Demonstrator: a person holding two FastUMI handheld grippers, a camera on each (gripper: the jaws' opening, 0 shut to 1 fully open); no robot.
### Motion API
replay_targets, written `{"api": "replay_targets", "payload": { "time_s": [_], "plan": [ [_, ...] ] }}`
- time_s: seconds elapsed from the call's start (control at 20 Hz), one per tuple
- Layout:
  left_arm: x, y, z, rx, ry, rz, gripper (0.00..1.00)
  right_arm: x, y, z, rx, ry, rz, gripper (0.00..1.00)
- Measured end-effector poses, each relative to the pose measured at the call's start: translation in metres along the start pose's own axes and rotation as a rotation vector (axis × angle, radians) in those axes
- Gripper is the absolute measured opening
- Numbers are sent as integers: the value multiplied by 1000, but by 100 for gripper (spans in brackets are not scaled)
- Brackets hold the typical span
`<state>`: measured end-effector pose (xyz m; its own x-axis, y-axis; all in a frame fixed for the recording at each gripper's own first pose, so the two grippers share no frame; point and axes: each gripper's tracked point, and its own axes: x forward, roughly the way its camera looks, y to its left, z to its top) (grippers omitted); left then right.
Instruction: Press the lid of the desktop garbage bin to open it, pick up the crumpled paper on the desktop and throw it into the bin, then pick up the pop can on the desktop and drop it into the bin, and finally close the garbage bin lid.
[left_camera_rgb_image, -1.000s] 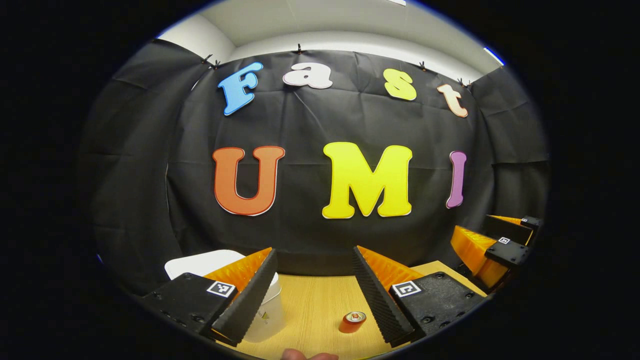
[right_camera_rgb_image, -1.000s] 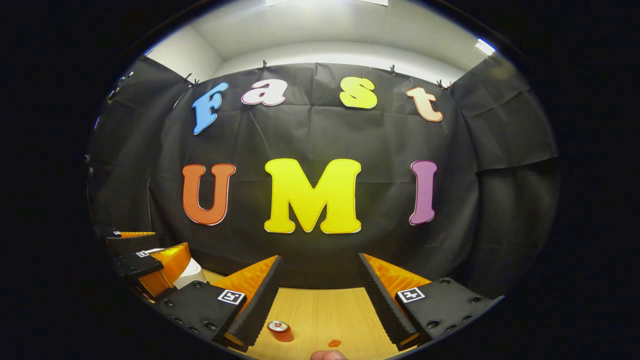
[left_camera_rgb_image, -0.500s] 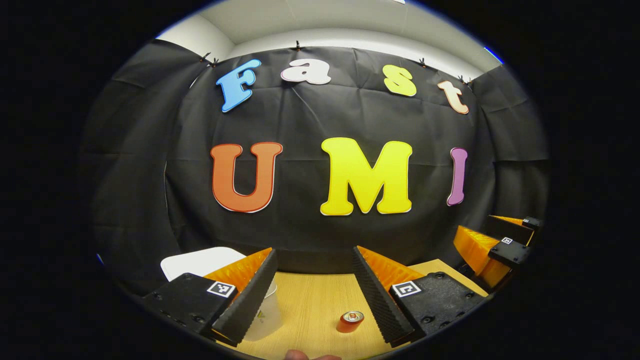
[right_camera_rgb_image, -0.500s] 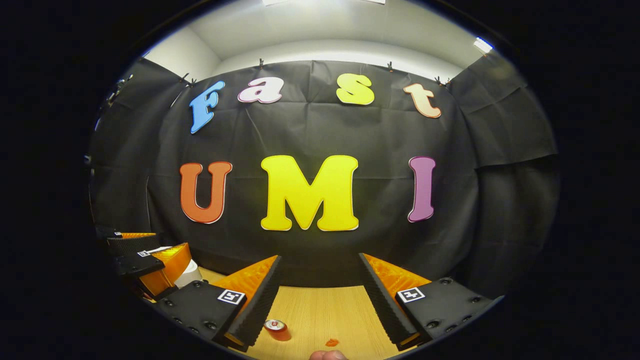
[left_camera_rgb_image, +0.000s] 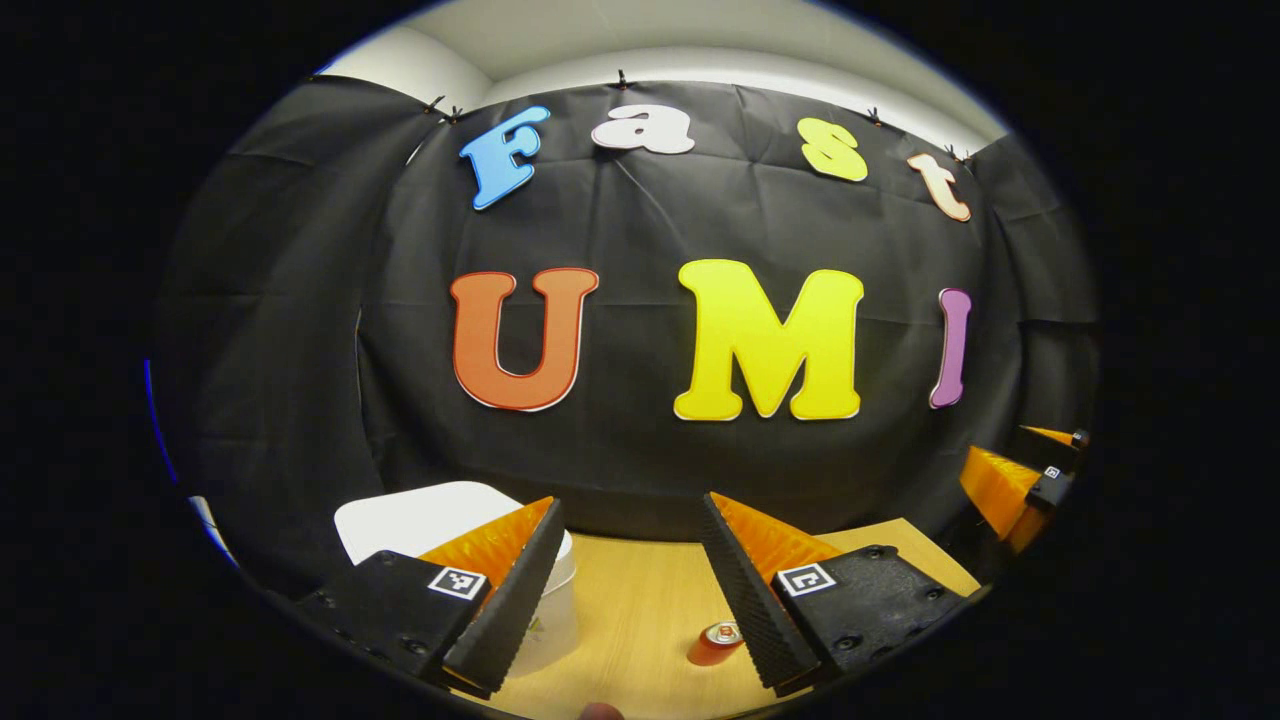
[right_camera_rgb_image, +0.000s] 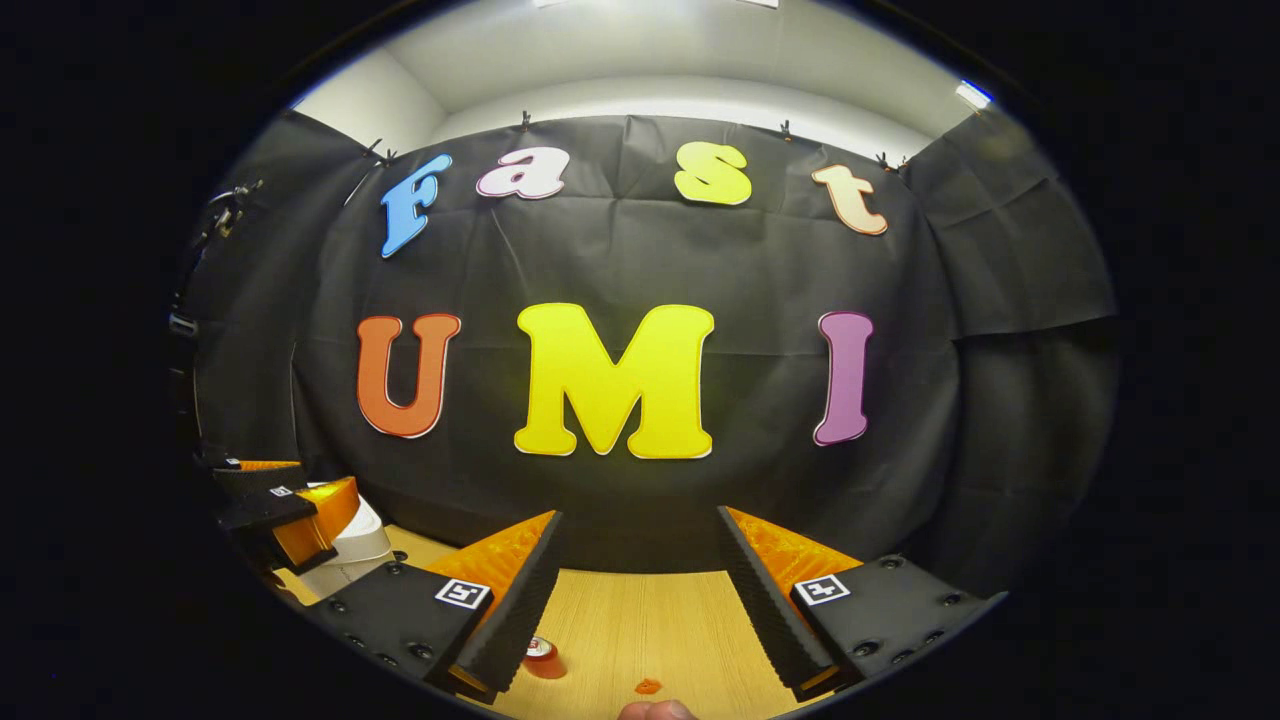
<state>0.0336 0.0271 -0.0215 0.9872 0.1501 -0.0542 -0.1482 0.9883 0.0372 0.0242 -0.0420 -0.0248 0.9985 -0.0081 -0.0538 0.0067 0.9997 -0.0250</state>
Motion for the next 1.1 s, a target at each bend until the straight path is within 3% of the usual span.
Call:
{"api": "replay_targets", "payload": {
  "time_s": [0.2,0.3,0.35,0.4,0.75,0.9,1.1],
  "plan": [
    [11,32,-1,-9,4,64,87,2,0,-7,-7,22,18,94],
    [17,47,0,-4,0,103,91,3,1,-7,-11,23,27,94],
    [18,55,0,2,0,123,74,3,3,-6,-13,22,34,94],
    [20,62,0,9,-2,142,79,4,5,-7,-16,22,43,94],
    [36,102,-13,36,20,236,62,6,16,-6,-30,18,77,94],
    [42,111,-27,33,57,259,60,9,18,-12,-33,39,83,94],
    [49,123,-50,18,119,307,42,12,19,-15,-45,46,87,93]
  ]
}}
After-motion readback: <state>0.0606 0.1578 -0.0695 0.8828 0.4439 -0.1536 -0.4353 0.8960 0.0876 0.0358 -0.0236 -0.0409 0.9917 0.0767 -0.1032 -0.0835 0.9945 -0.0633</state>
